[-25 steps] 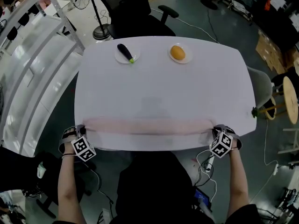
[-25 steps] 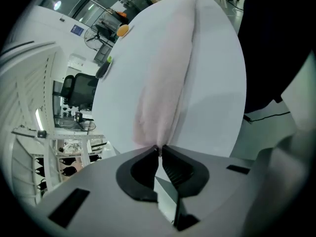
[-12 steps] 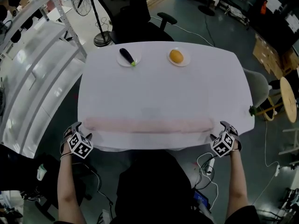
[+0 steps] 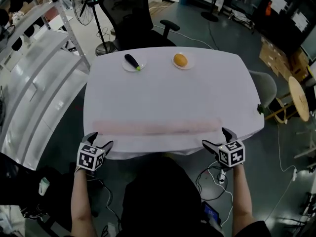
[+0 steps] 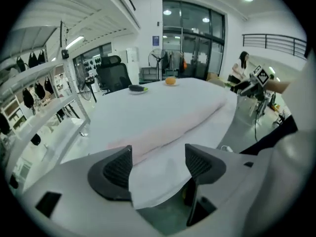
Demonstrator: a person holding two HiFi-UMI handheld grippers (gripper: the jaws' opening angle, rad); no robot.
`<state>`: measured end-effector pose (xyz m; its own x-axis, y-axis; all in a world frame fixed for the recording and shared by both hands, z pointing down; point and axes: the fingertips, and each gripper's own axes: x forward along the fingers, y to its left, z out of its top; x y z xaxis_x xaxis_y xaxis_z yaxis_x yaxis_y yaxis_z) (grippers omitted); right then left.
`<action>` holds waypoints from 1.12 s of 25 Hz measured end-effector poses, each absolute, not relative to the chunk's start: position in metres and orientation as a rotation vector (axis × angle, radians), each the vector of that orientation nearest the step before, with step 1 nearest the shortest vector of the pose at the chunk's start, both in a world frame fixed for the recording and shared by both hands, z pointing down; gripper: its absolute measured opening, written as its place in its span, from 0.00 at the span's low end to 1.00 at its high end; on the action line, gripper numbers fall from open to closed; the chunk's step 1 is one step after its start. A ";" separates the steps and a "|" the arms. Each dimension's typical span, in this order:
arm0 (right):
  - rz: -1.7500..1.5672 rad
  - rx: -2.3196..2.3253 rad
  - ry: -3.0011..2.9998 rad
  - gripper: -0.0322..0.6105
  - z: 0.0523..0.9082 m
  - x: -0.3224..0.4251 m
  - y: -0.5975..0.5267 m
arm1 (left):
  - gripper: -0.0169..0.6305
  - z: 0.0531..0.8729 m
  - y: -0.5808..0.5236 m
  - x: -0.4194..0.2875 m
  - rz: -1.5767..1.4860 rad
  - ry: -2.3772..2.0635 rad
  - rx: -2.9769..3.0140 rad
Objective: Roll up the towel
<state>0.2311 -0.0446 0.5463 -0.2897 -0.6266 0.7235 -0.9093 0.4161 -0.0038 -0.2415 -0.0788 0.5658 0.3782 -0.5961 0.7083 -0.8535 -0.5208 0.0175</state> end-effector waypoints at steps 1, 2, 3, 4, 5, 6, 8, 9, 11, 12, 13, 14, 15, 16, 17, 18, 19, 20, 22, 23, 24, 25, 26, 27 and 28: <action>0.585 1.318 -2.076 0.84 0.540 0.218 -0.044 | 0.58 0.561 -0.078 -0.229 0.877 -1.246 2.285; 0.605 1.336 -2.126 0.84 0.533 0.205 -0.044 | 0.58 0.555 -0.078 -0.217 0.823 -1.234 2.307; 0.616 1.351 -2.172 0.84 0.526 0.194 -0.045 | 0.58 0.549 -0.079 -0.205 0.759 -1.222 2.328; 0.617 1.362 -2.210 0.84 0.519 0.183 -0.046 | 0.58 0.542 -0.080 -0.193 0.686 -1.210 2.345; 0.608 1.371 -2.243 0.84 0.513 0.173 -0.048 | 0.58 0.534 -0.081 -0.182 0.612 -1.196 2.358; 0.596 1.380 -2.271 0.84 0.507 0.164 -0.051 | 0.58 0.526 -0.083 -0.171 0.546 -1.183 2.370; 0.575 1.403 -2.321 0.83 0.494 0.150 -0.055 | 0.58 0.511 -0.087 -0.150 0.449 -1.165 2.399; 0.561 1.421 -2.342 0.82 0.486 0.144 -0.058 | 0.58 0.503 -0.091 -0.139 0.412 -1.162 2.416; 0.503 1.478 -2.369 0.78 0.468 0.139 -0.069 | 0.58 0.485 -0.102 -0.120 0.333 -1.162 2.450; 0.455 1.518 -2.376 0.77 0.458 0.138 -0.076 | 0.58 0.474 -0.108 -0.112 0.290 -1.164 2.467; 0.400 1.565 -2.382 0.76 0.445 0.139 -0.084 | 0.58 0.461 -0.114 -0.104 0.244 -1.170 2.485; 0.344 1.618 -2.391 0.73 0.431 0.140 -0.092 | 0.57 0.446 -0.121 -0.097 0.195 -1.179 2.505; 0.294 1.673 -2.404 0.69 0.416 0.142 -0.098 | 0.57 0.430 -0.127 -0.091 0.142 -1.190 2.529; 0.255 1.728 -2.422 0.65 0.400 0.145 -0.104 | 0.57 0.412 -0.132 -0.085 0.084 -1.200 2.553; 0.230 1.783 -2.447 0.59 0.386 0.147 -0.108 | 0.57 0.395 -0.137 -0.080 0.023 -1.208 2.576; 0.219 1.835 -2.476 0.53 0.372 0.149 -0.112 | 0.57 0.378 -0.141 -0.077 -0.042 -1.214 2.596; 0.214 1.883 -2.507 0.46 0.360 0.150 -0.115 | 0.56 0.362 -0.144 -0.075 -0.109 -1.223 2.613; 0.205 1.921 -2.537 0.40 0.350 0.151 -0.117 | 0.52 0.347 -0.146 -0.075 -0.176 -1.239 2.625; 0.135 1.972 -2.586 0.27 0.332 0.151 -0.118 | 0.40 0.324 -0.150 -0.076 -0.293 -1.288 2.637; 0.072 1.987 -2.602 0.21 0.325 0.152 -0.117 | 0.33 0.316 -0.150 -0.076 -0.331 -1.313 2.647; 0.010 1.993 -2.611 0.15 0.320 0.152 -0.117 | 0.27 0.311 -0.151 -0.075 -0.349 -1.332 2.663; -0.029 1.990 -2.619 0.08 0.318 0.151 -0.116 | 0.20 0.309 -0.151 -0.073 -0.345 -1.348 2.684; -0.029 1.980 -2.625 0.06 0.319 0.151 -0.117 | 0.14 0.309 -0.151 -0.070 -0.322 -1.361 2.701; 0.009 1.965 -2.622 0.06 0.323 0.150 -0.118 | 0.09 0.313 -0.152 -0.067 -0.285 -1.373 2.711; 0.065 1.951 -2.608 0.06 0.328 0.150 -0.120 | 0.07 0.318 -0.153 -0.065 -0.246 -1.382 2.712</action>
